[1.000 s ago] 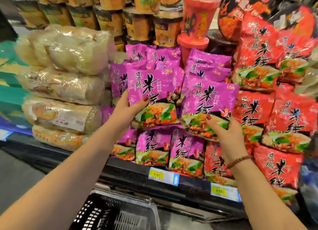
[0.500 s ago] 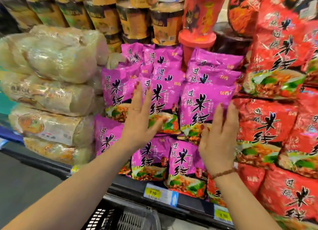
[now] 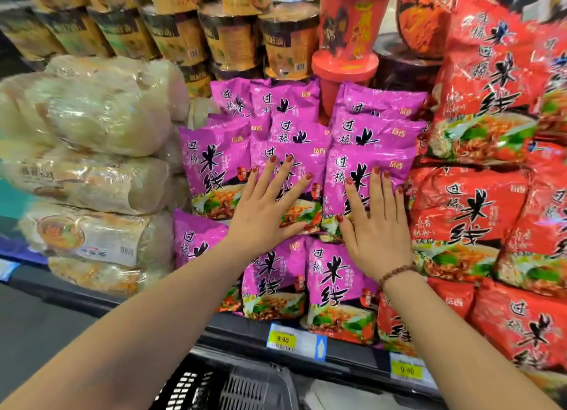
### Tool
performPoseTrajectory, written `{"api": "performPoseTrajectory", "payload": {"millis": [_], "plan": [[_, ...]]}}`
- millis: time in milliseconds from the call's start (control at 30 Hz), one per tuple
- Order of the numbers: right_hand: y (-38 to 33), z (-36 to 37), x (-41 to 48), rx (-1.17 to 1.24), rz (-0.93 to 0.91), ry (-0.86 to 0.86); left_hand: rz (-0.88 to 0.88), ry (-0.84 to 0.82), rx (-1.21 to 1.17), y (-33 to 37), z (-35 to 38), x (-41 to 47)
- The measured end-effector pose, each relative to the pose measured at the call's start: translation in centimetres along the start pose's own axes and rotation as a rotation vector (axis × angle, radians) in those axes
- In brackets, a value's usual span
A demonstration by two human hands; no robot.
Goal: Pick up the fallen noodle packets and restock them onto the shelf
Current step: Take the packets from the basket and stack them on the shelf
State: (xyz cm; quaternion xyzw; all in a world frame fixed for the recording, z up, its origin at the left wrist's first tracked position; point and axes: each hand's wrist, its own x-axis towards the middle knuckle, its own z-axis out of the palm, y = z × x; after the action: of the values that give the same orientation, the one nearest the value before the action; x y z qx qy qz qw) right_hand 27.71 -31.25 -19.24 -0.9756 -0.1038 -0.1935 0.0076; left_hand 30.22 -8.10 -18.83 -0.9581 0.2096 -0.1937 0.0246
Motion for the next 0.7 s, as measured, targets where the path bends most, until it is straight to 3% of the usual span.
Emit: {"api": "performPoseTrajectory", "payload": {"millis": [167,300,433,567,700], "plan": [[-0.8,-2.2,-0.9,0.088,0.020,0.054,0.035,0.023,-0.041,-0.3,-1.7,-0.4],[-3.5,-3.8,-4.1,0.263,-0.065,0.208,-0.061,0.155,-0.259,-1.1,-3.3,-3.8],[-7.4,-1.7,-7.4,0.365,-0.218,0.028,-0.253,0.282,-0.319,-2.2,-3.0,-9.5],[-11.4,0.3,-9.1,0.402,-0.037,-0.224,-0.414,0.079,-0.273,-2.2,-0.5,-14.1],[-14.6,1.2,-9.8,0.312,0.094,-0.306,-0.395,-0.118,-0.243,-3.2,1.4,-15.1]]}}
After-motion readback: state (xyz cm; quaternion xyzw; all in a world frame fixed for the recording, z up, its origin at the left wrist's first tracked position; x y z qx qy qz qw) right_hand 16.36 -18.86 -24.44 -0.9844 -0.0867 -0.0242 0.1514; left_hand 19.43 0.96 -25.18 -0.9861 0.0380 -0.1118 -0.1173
